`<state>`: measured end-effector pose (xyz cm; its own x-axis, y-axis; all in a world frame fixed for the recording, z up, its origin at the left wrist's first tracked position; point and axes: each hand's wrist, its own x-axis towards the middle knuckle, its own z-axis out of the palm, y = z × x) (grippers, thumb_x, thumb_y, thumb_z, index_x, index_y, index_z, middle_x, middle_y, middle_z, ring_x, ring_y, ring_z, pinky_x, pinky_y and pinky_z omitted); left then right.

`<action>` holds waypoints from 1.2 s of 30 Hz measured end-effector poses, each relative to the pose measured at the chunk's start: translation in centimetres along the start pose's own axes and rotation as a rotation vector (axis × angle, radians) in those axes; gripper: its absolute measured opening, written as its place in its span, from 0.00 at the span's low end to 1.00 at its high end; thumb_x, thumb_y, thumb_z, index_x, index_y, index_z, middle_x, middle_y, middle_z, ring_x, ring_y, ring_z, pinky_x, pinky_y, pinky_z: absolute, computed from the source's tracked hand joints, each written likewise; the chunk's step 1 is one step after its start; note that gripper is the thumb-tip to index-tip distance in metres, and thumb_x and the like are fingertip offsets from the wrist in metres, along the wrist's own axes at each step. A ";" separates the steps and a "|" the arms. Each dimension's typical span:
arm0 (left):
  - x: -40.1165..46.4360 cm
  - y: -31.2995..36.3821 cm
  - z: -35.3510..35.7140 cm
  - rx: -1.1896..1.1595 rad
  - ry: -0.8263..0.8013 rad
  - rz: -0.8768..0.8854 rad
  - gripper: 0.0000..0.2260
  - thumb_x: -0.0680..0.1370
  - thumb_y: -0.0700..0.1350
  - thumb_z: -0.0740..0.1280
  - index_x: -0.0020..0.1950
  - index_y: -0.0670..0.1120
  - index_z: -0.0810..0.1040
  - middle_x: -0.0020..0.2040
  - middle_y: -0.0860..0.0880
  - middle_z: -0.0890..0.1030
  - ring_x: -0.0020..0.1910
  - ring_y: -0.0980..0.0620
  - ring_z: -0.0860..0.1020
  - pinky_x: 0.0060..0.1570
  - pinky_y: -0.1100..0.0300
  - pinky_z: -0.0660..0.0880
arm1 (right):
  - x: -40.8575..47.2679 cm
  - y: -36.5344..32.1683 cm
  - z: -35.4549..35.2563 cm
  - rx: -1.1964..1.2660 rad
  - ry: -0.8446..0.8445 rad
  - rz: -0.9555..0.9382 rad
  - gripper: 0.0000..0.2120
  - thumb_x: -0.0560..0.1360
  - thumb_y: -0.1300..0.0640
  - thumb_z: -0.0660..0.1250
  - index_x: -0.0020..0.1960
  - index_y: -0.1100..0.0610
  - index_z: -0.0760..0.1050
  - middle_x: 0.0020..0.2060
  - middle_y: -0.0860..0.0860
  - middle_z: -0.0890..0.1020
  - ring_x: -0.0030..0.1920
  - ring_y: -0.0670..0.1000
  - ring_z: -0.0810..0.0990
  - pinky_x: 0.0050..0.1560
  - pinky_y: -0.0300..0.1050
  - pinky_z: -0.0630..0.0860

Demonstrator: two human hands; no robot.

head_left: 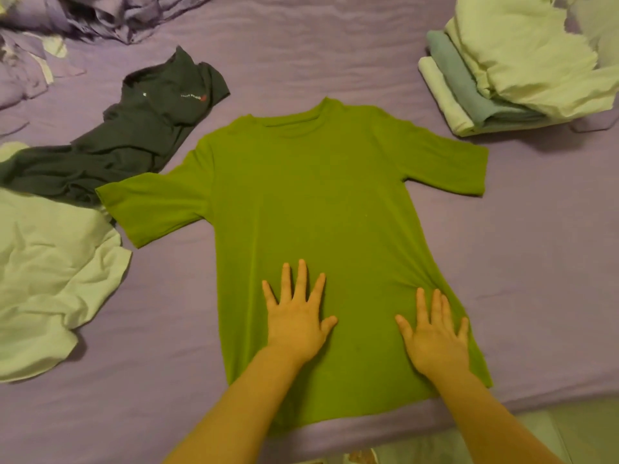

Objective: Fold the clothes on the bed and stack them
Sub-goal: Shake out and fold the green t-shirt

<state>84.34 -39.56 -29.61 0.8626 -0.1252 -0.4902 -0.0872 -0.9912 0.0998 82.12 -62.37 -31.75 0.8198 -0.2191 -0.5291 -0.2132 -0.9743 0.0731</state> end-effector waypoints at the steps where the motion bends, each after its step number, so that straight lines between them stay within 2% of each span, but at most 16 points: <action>1: -0.2 -0.6 -0.5 -0.007 -0.034 -0.022 0.35 0.77 0.67 0.52 0.77 0.55 0.38 0.77 0.44 0.33 0.74 0.39 0.33 0.69 0.33 0.39 | -0.1 0.2 -0.3 -0.008 -0.010 0.026 0.35 0.78 0.36 0.44 0.77 0.53 0.36 0.77 0.54 0.41 0.77 0.51 0.41 0.73 0.60 0.48; 5: -0.2 -3.4 -1.8 -0.013 -0.091 -0.093 0.37 0.77 0.67 0.52 0.78 0.53 0.38 0.76 0.42 0.33 0.74 0.38 0.34 0.71 0.35 0.40 | 0.2 0.4 -2.1 -0.027 -0.144 0.098 0.38 0.78 0.35 0.43 0.77 0.57 0.37 0.77 0.53 0.40 0.77 0.50 0.41 0.73 0.62 0.50; 7: 0.4 -4.5 -2.3 -0.004 -0.098 -0.090 0.38 0.77 0.68 0.52 0.77 0.53 0.37 0.76 0.42 0.33 0.75 0.38 0.34 0.71 0.36 0.40 | 0.8 -1.0 -3.3 -0.058 -0.142 0.122 0.38 0.78 0.35 0.46 0.77 0.61 0.43 0.77 0.56 0.46 0.77 0.53 0.45 0.73 0.63 0.51; 10: 2.1 -4.5 -3.2 0.011 -0.114 -0.043 0.38 0.77 0.68 0.52 0.77 0.53 0.36 0.76 0.42 0.33 0.75 0.39 0.34 0.72 0.37 0.39 | 2.9 -4.2 -5.6 -0.012 0.166 -0.026 0.31 0.75 0.42 0.60 0.69 0.62 0.69 0.69 0.64 0.68 0.70 0.61 0.67 0.65 0.68 0.62; 12: 3.8 -3.8 -3.7 0.008 -0.129 0.001 0.39 0.76 0.68 0.53 0.77 0.54 0.36 0.76 0.43 0.33 0.75 0.40 0.34 0.72 0.37 0.39 | 5.5 -6.9 -7.1 -0.002 0.231 -0.212 0.28 0.71 0.43 0.57 0.64 0.57 0.75 0.64 0.63 0.74 0.64 0.63 0.74 0.60 0.67 0.69; 16: 7.4 -1.9 -4.4 -0.006 -0.117 0.060 0.38 0.76 0.68 0.52 0.77 0.55 0.36 0.74 0.46 0.30 0.74 0.41 0.32 0.72 0.37 0.37 | 11.3 -9.5 -8.5 -0.035 0.139 -0.346 0.29 0.74 0.38 0.49 0.69 0.50 0.69 0.66 0.59 0.74 0.66 0.62 0.73 0.57 0.66 0.71; 19: 9.8 -0.6 -5.3 0.019 -0.115 0.118 0.37 0.77 0.68 0.51 0.76 0.55 0.35 0.74 0.46 0.29 0.71 0.44 0.28 0.72 0.38 0.37 | 13.7 -5.3 -7.5 -0.068 0.118 -0.320 0.31 0.78 0.34 0.39 0.73 0.48 0.60 0.70 0.56 0.70 0.71 0.57 0.65 0.65 0.66 0.60; 21: 11.2 0.2 -6.1 0.031 -0.114 0.142 0.37 0.77 0.68 0.50 0.76 0.55 0.35 0.74 0.45 0.29 0.69 0.44 0.27 0.72 0.39 0.36 | 14.1 -2.2 -7.1 -0.059 0.126 -0.295 0.32 0.78 0.34 0.39 0.73 0.50 0.58 0.71 0.55 0.67 0.72 0.55 0.60 0.66 0.65 0.54; 23: 12.7 0.9 -7.0 0.033 -0.110 0.155 0.36 0.77 0.68 0.51 0.77 0.55 0.36 0.74 0.45 0.30 0.69 0.44 0.27 0.72 0.40 0.35 | 14.5 -0.8 -7.6 -0.037 0.138 -0.295 0.33 0.78 0.34 0.40 0.73 0.53 0.62 0.71 0.53 0.67 0.73 0.55 0.59 0.66 0.64 0.54; 25: 14.1 1.7 -7.6 0.038 -0.106 0.164 0.36 0.77 0.67 0.51 0.77 0.55 0.36 0.73 0.45 0.29 0.71 0.43 0.28 0.72 0.39 0.35 | 15.3 -0.5 -8.6 0.023 0.182 -0.325 0.33 0.80 0.37 0.40 0.69 0.55 0.69 0.69 0.53 0.71 0.71 0.57 0.63 0.66 0.65 0.60; 27: 15.7 2.6 -8.4 0.063 -0.101 0.182 0.35 0.78 0.66 0.51 0.77 0.55 0.36 0.73 0.45 0.28 0.73 0.43 0.29 0.72 0.38 0.36 | 16.2 -0.3 -9.8 0.161 0.264 -0.332 0.31 0.81 0.42 0.42 0.62 0.57 0.76 0.65 0.58 0.75 0.66 0.60 0.70 0.60 0.65 0.70; 29: 17.5 3.5 -8.9 0.069 -0.065 0.205 0.34 0.78 0.66 0.51 0.77 0.55 0.38 0.75 0.45 0.31 0.73 0.42 0.30 0.72 0.37 0.38 | 17.9 0.0 -11.3 0.292 0.385 -0.250 0.25 0.81 0.45 0.49 0.60 0.59 0.77 0.65 0.63 0.73 0.65 0.64 0.71 0.58 0.64 0.72; 30: 18.4 4.0 -9.0 0.063 -0.017 0.223 0.33 0.78 0.65 0.51 0.78 0.55 0.42 0.76 0.44 0.35 0.74 0.42 0.34 0.72 0.36 0.42 | 18.9 0.2 -12.1 0.320 0.418 -0.184 0.23 0.79 0.47 0.52 0.61 0.61 0.77 0.65 0.65 0.72 0.65 0.66 0.71 0.57 0.64 0.72; 33: 20.9 5.6 -9.7 0.032 0.055 0.262 0.30 0.74 0.63 0.53 0.73 0.52 0.65 0.74 0.41 0.63 0.71 0.37 0.65 0.62 0.33 0.66 | 22.7 0.9 -14.1 0.263 0.395 -0.062 0.24 0.76 0.50 0.54 0.61 0.64 0.76 0.62 0.69 0.73 0.61 0.71 0.73 0.54 0.69 0.72; 35: 22.4 6.3 -10.1 0.071 0.041 0.274 0.33 0.71 0.65 0.61 0.73 0.51 0.65 0.73 0.40 0.67 0.69 0.37 0.68 0.59 0.32 0.69 | 24.8 1.5 -15.3 0.250 0.380 0.009 0.24 0.77 0.50 0.56 0.65 0.65 0.73 0.64 0.69 0.71 0.65 0.71 0.69 0.58 0.70 0.69; 36: 23.2 6.4 -10.0 0.086 0.033 0.284 0.39 0.69 0.67 0.65 0.75 0.51 0.61 0.75 0.40 0.61 0.72 0.36 0.64 0.61 0.30 0.66 | 25.6 1.9 -15.6 0.239 0.378 0.056 0.24 0.78 0.51 0.58 0.69 0.64 0.69 0.68 0.68 0.67 0.69 0.70 0.65 0.62 0.69 0.66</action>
<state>108.79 -48.34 -31.73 0.8130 -0.3978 -0.4252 -0.3681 -0.9169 0.1541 111.04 -70.66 -31.98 0.9305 -0.3187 -0.1803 -0.3435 -0.9304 -0.1282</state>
